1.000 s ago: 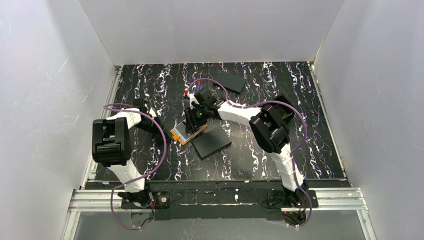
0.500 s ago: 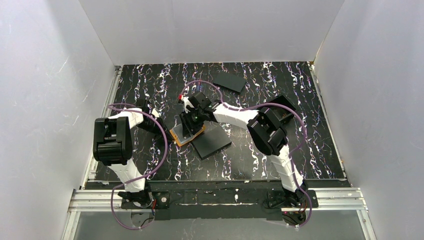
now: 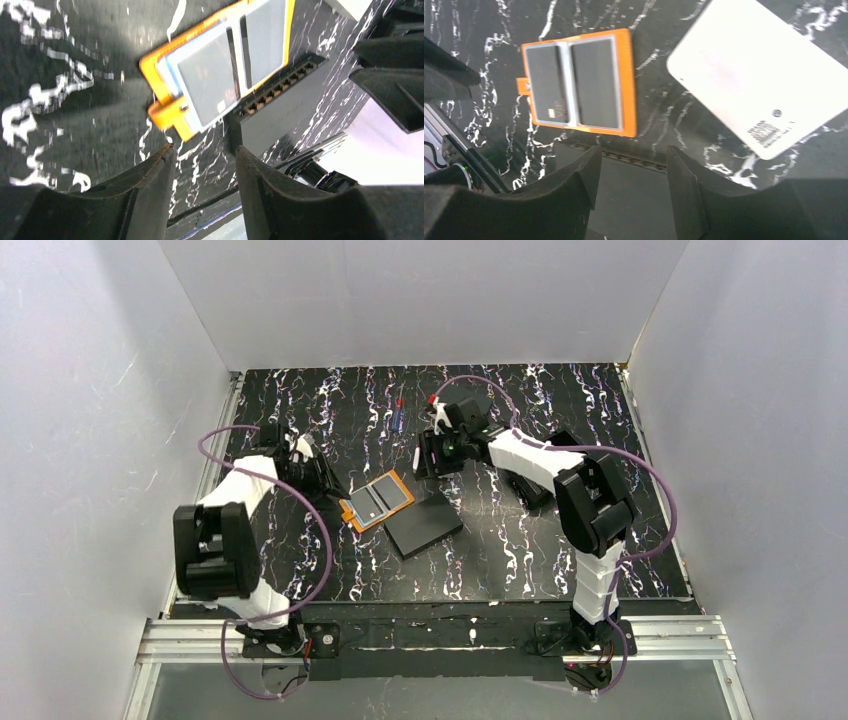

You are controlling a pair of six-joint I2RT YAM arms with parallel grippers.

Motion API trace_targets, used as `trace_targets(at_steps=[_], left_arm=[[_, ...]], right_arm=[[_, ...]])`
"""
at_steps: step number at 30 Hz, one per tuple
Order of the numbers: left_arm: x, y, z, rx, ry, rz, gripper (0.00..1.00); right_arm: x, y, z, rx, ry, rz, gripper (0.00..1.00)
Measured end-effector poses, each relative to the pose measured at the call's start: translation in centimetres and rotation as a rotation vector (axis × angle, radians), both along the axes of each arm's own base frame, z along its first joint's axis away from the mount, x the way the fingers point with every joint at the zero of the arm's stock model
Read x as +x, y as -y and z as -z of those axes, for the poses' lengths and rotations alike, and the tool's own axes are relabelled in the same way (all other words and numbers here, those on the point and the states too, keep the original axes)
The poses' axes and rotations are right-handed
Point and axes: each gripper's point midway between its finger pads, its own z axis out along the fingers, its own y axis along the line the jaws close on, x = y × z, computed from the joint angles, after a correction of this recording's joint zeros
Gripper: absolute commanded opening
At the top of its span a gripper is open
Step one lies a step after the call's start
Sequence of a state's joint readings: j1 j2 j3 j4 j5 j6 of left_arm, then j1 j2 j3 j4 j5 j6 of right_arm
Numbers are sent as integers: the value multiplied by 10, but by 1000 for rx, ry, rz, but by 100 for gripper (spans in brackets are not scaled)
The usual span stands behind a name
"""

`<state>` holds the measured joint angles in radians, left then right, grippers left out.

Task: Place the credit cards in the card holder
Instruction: Close the card holder at the center of the board.

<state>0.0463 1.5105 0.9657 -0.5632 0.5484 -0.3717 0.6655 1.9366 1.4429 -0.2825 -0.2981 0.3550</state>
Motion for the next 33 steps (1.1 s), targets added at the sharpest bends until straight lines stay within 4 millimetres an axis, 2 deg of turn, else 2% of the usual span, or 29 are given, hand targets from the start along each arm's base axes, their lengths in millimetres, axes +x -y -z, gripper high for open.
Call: trace_targets(at_steps=[2,4,8,10,15,19,27,30,33], left_arm=[[11,3,9,-25,-25,5,36],[17,6,23,-49,-60,7,32],[10,9,53,-58,-165,11,29],[8,10,58,-61,-189,13,29],[8,8,59,-46,-185,22,30],[6,7,57,-36,-176,35,44],[15,4,30,-12,-46,65,47],[17,8,33,-27,-51,75,51],[21,17,44,-70,-98,96,49]], right_arm=[[7,12,9,-6,-15,6,60],[9,15,16,-9,-19,-9,61],[5,10,33,-22,-29,-51,62],[2,8,40,-25,-43,-64,62],[-2,0,47,-9,-54,-80,62],[-6,-7,49,10,-52,-77,62],[-22,-25,48,5,-39,-107,62],[-20,-24,49,-8,-34,-98,62],[-14,-18,50,-12,-37,-76,62]])
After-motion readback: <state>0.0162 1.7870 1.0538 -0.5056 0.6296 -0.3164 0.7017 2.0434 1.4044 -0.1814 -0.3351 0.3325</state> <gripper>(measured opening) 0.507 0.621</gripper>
